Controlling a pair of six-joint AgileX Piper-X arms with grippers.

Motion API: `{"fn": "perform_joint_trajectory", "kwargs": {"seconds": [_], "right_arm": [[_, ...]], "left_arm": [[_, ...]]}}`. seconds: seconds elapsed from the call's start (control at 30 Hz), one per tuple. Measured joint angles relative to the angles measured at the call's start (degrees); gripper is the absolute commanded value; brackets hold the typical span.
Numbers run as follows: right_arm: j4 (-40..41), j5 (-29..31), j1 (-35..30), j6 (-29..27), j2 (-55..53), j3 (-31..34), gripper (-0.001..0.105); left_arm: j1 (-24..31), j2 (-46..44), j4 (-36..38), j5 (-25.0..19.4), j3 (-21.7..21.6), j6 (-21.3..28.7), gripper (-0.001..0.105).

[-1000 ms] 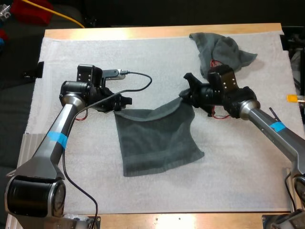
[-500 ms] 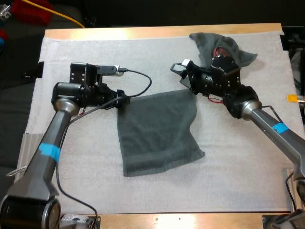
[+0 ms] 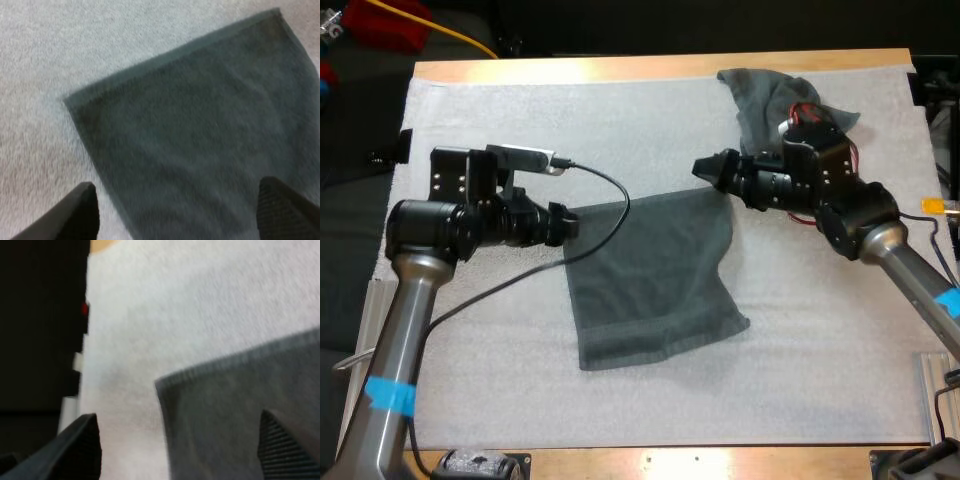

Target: Pick towel from pile, fold and stack

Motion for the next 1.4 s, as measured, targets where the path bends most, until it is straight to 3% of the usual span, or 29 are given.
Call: {"fn": "perform_joint_trajectory", "kwargs": {"seconds": [0.47,0.7,1.07,1.4], "right_arm": [[24.25,4.38,0.00,-12.48,-12.74,0.00,0.065],[35.02,4.93,0.00,-17.05,-19.64,0.00,0.065],[44.73,5.92,0.00,-17.88,-30.60,0.00,0.065],[48.49,8.89,0.00,-17.96,-35.28,0.00,0.065]], "left_arm": [[-5.84,-14.58,10.82,-0.13,0.15,0.23,0.064],[-8.05,-21.02,18.42,-3.99,0.23,0.12,0.064],[-8.04,-31.20,26.68,-4.41,0.23,-0.23,0.064],[-8.04,-34.54,27.40,-4.41,0.23,-0.23,0.064]]}}
